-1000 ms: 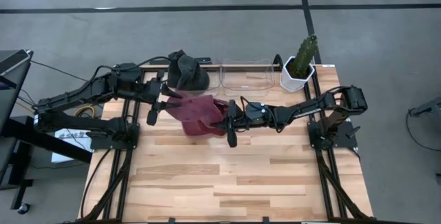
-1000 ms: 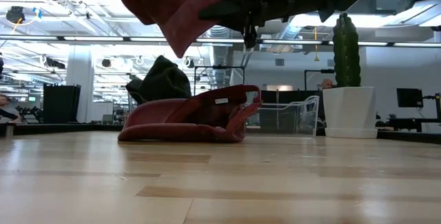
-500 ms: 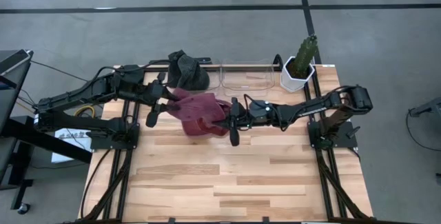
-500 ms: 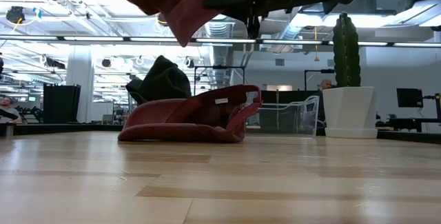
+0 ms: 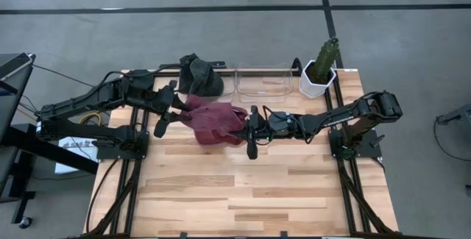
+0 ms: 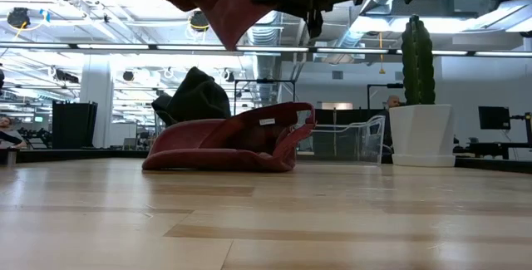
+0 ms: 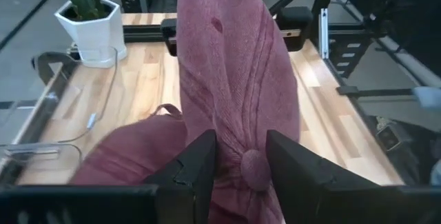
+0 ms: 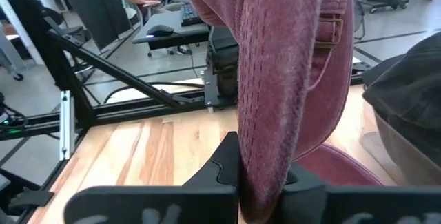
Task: Pick & Place hat
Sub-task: Put the right red cap into the right transparent bin
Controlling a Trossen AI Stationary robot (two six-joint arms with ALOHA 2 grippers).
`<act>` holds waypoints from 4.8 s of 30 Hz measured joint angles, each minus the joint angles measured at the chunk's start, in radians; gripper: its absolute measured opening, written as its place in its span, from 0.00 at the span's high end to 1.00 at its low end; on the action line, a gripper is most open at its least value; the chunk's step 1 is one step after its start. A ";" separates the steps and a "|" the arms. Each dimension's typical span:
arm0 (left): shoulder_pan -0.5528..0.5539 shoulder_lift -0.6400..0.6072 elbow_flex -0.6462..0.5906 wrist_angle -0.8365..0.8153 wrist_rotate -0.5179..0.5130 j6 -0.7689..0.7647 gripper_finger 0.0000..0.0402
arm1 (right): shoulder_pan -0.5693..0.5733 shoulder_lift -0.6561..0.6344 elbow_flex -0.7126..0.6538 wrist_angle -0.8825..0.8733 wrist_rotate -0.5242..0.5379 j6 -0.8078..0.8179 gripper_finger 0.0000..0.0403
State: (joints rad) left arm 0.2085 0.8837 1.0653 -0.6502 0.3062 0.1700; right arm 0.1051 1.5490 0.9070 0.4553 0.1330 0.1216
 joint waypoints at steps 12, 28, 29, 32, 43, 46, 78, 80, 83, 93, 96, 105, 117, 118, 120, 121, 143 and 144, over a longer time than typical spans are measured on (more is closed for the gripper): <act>0.000 0.018 0.000 -0.007 0.067 -0.079 0.69 | -0.002 0.000 0.000 0.043 0.002 -0.044 1.00; -0.053 0.073 0.000 0.093 0.046 -0.123 0.94 | -0.002 0.000 0.000 -0.022 0.001 -0.035 0.97; -0.060 0.073 0.000 0.097 0.042 -0.126 0.94 | -0.002 0.000 0.000 -0.033 0.001 -0.035 0.97; -0.075 0.073 0.000 0.098 0.038 -0.127 0.94 | -0.002 0.000 0.000 -0.050 0.002 -0.025 0.94; -0.126 0.073 0.000 0.140 0.038 -0.158 0.93 | -0.003 0.000 0.000 -0.151 0.024 0.037 0.70; -0.146 0.073 0.000 0.163 0.037 -0.176 0.93 | -0.003 0.000 0.000 -0.200 0.024 0.044 0.62; -0.267 0.253 0.000 0.612 -0.259 -0.225 0.92 | 0.236 0.001 0.000 -0.352 0.464 -0.017 0.33; -0.250 0.266 0.000 0.637 -0.270 -0.221 0.92 | 0.267 0.001 0.000 -0.374 0.540 -0.017 0.33; -0.207 0.278 0.000 0.665 -0.280 -0.199 0.92 | 0.313 -0.022 0.000 -0.464 0.614 0.002 0.33; -0.019 0.282 0.000 0.715 -0.310 -0.167 0.91 | 0.529 -0.183 0.000 -0.792 1.087 0.209 0.33; 0.026 0.296 -0.001 0.742 -0.315 -0.167 0.91 | 0.590 -0.229 0.000 -0.885 1.176 0.261 0.33; 0.088 0.425 0.042 0.807 -0.313 -0.156 0.91 | 0.710 -0.327 0.000 -1.283 1.168 0.711 0.33; 0.101 0.611 0.274 0.794 -0.306 -0.093 0.91 | 0.831 -0.348 -0.265 -1.345 1.204 1.173 0.33; 0.107 0.618 0.292 0.792 -0.306 -0.093 0.91 | 0.837 -0.348 -0.295 -1.313 1.211 1.187 0.33; 0.120 0.630 0.321 0.785 -0.311 -0.092 0.91 | 0.837 -0.348 -0.343 -1.266 1.209 1.215 0.33; 0.128 0.635 0.333 0.787 -0.318 -0.092 0.91 | 0.837 -0.348 -0.362 -1.237 1.205 1.220 0.33; 0.235 0.640 0.354 0.707 -0.304 -0.097 0.91 | 0.273 -0.356 -0.440 -0.007 -0.038 -0.193 0.33; 0.235 0.640 0.354 0.703 -0.303 -0.097 0.91 | 0.242 -0.366 -0.440 -0.005 -0.115 -0.209 0.33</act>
State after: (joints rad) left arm 0.4431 1.5242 1.4193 0.0533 0.0033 0.0731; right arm 0.3473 1.1829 0.4667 0.4499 0.0177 -0.0878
